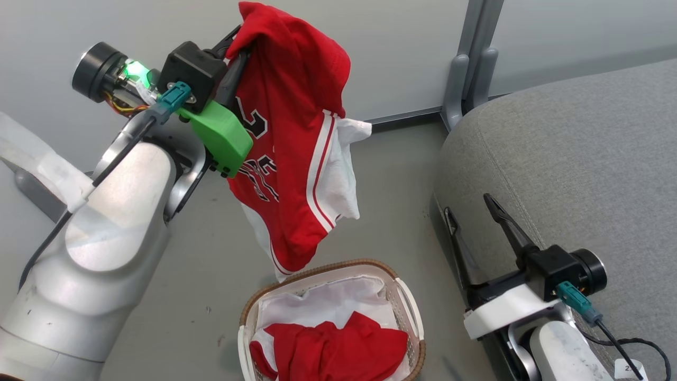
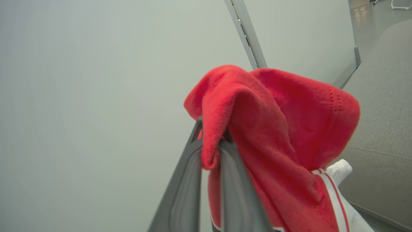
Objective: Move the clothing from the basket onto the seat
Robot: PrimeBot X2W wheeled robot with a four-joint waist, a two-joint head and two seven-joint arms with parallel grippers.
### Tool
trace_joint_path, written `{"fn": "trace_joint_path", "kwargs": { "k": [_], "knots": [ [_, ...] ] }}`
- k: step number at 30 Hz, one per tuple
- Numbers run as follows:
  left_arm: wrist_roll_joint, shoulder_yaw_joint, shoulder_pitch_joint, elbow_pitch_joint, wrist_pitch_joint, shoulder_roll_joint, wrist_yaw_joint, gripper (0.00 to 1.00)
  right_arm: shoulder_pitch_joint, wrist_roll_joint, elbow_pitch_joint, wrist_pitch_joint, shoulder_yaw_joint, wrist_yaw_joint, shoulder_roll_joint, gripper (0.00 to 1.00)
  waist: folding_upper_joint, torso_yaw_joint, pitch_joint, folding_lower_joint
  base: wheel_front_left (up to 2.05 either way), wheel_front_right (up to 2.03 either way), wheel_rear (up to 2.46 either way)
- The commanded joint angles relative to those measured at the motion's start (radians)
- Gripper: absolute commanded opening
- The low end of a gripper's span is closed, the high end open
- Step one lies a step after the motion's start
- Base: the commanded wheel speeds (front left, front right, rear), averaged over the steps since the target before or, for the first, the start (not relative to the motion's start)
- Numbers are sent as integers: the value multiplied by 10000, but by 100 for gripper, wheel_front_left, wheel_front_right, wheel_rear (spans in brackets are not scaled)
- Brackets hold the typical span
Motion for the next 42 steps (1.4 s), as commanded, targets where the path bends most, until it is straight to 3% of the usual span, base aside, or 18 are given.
{"fn": "trace_joint_path", "kwargs": {
  "k": [1,12,21,30,42],
  "knots": [
    [-24,-25,-206,-97,61,-54,-11,0,-157,123,-48,-23,147,-10,-35,100,-1,6,0,1,0,0,0],
    [-220,-362,-634,-650,470,-496,-3,0,-1483,467,69,-21,1984,-10,-38,100,-1,156,98,1,0,0,0],
    [-291,-627,-982,-688,443,-752,-9,0,-3353,808,1776,-20,2773,-10,-41,100,-1,362,278,1,0,0,0],
    [-476,-1062,-1072,-739,400,-958,-16,0,-4242,1268,3446,-20,3231,-10,-38,100,-1,566,262,1,0,0,0],
    [-783,-1498,-917,-1089,382,-1157,-22,0,-5021,1893,3716,-20,4304,-10,-34,100,-1,784,110,1,0,0,0]
  ]
}}
